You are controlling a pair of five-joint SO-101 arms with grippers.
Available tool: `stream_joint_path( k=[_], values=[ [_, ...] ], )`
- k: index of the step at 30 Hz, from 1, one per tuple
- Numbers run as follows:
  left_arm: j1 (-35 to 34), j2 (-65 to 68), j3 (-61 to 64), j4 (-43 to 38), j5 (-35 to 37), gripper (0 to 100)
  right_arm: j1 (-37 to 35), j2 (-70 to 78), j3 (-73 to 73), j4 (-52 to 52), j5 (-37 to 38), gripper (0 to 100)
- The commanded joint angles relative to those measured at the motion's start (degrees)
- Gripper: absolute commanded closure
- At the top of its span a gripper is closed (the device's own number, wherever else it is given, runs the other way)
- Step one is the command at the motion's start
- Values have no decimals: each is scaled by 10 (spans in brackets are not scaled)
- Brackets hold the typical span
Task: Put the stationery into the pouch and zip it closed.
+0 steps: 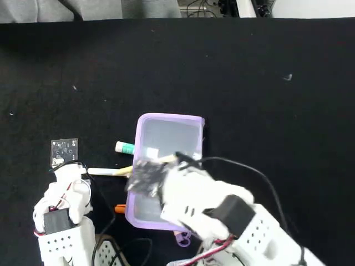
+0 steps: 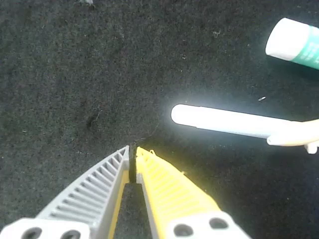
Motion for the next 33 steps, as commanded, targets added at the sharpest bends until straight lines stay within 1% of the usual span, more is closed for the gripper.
stream_joint_path(
  k=[1, 4, 6, 10, 21, 24, 26, 28, 30, 33],
  values=[
    [9, -4, 14, 4, -3, 970, -96, 77, -44, 15, -7, 648],
    [9, -4, 14, 4, -3, 970, -140, 116, -24, 12, -1, 648],
    [9, -4, 14, 4, -3, 970, -151, 135, -11, 0, 1, 648],
    [9, -4, 14, 4, -3, 970, -152, 159, 15, -11, 30, 649],
    [9, -4, 14, 4, -3, 970, -158, 163, 18, -15, 25, 649],
    [9, -4, 14, 4, -3, 970, -206, 161, 15, -15, 25, 650],
    [9, -4, 14, 4, -3, 970, -250, 161, 4, -15, 2, 651],
    [9, -4, 14, 4, -3, 970, -279, 161, -13, -15, -40, 651],
    [9, -4, 14, 4, -3, 970, -280, 161, -22, -15, -68, 650],
    [9, -4, 14, 4, -3, 970, -271, 164, -23, -15, -78, 649]
  ],
)
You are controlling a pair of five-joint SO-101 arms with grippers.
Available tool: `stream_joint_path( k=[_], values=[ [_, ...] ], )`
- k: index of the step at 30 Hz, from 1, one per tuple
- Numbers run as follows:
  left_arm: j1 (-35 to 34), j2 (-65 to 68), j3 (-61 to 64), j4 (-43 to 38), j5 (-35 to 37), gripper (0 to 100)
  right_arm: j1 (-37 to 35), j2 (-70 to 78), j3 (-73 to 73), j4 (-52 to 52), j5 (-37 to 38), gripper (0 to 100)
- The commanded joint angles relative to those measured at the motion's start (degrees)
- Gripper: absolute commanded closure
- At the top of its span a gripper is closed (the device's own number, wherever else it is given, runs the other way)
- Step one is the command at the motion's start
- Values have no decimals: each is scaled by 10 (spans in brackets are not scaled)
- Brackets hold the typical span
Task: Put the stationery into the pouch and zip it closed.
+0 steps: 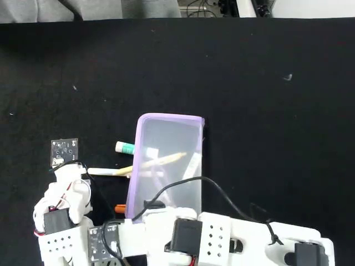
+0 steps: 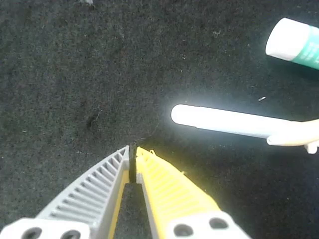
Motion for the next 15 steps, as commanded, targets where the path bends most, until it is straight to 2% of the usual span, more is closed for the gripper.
stream_joint_path(
  k=[1, 10, 15],
  values=[
    [9, -4, 14, 4, -3, 970, -4, 5, -29, -11, -17, 649],
    [9, -4, 14, 4, -3, 970, 3, 5, 55, -77, -17, 651],
    [9, -4, 14, 4, -3, 970, 101, 6, 62, -77, -12, 649]
  ],
)
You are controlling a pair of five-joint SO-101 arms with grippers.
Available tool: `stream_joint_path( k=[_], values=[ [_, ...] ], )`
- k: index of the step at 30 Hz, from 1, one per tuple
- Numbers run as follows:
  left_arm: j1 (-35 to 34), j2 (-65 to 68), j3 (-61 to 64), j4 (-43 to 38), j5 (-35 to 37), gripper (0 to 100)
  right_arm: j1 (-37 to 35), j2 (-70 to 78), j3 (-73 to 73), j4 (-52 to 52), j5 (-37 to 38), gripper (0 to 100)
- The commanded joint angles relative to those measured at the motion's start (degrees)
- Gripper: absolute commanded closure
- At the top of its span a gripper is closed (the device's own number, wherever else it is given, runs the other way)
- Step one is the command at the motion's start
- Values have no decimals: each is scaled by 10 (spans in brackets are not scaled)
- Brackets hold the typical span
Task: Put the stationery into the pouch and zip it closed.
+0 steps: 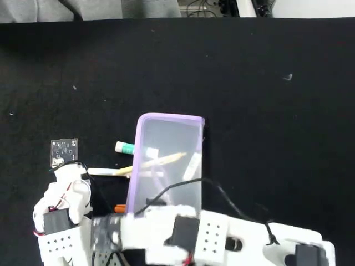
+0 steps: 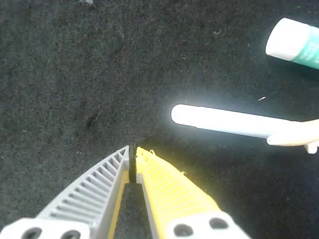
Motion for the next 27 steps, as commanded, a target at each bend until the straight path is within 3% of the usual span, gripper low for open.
stream_joint_path(
  k=[1, 5, 15, 27],
  values=[
    [9, -4, 14, 4, -3, 970, 81, 5, 0, -10, 2, 649],
    [9, -4, 14, 4, -3, 970, 132, 5, 0, -9, 20, 649],
    [9, -4, 14, 4, -3, 970, 155, 5, 52, -69, 70, 651],
    [9, -4, 14, 4, -3, 970, 419, 1, 51, -224, 178, 652]
  ],
)
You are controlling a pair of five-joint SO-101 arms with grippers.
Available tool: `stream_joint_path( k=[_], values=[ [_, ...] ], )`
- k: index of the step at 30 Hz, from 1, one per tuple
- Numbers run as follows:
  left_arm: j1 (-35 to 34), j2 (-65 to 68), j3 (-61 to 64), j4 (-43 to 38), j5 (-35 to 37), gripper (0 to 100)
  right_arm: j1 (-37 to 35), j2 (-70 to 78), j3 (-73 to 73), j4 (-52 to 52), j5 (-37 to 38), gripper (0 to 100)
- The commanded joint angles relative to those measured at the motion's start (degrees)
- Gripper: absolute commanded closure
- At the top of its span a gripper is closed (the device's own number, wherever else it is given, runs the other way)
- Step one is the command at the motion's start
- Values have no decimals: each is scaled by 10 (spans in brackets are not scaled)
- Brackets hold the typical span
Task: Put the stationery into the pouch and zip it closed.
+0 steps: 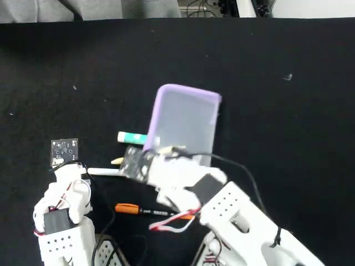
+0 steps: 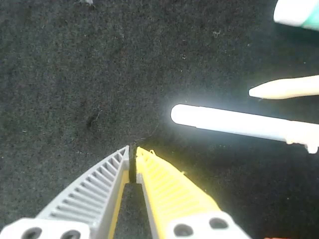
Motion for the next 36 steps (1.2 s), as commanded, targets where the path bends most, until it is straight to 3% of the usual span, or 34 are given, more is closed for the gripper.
stream_joint_path(
  k=[1, 8, 11, 17, 22, 26, 36],
  values=[
    [9, -4, 14, 4, -3, 970, 69, 1, -7, -55, 14, 652],
    [9, -4, 14, 4, -3, 970, 146, 1, -46, -66, 11, 652],
    [9, -4, 14, 4, -3, 970, 144, 0, -70, 1, 13, 652],
    [9, -4, 14, 4, -3, 970, 64, 0, -190, 249, 14, 652],
    [9, -4, 14, 4, -3, 970, -77, 0, -223, 382, 11, 652],
    [9, -4, 14, 4, -3, 970, -140, 5, -189, 370, 11, 652],
    [9, -4, 14, 4, -3, 970, -140, 6, -128, 339, 74, 665]
  ],
)
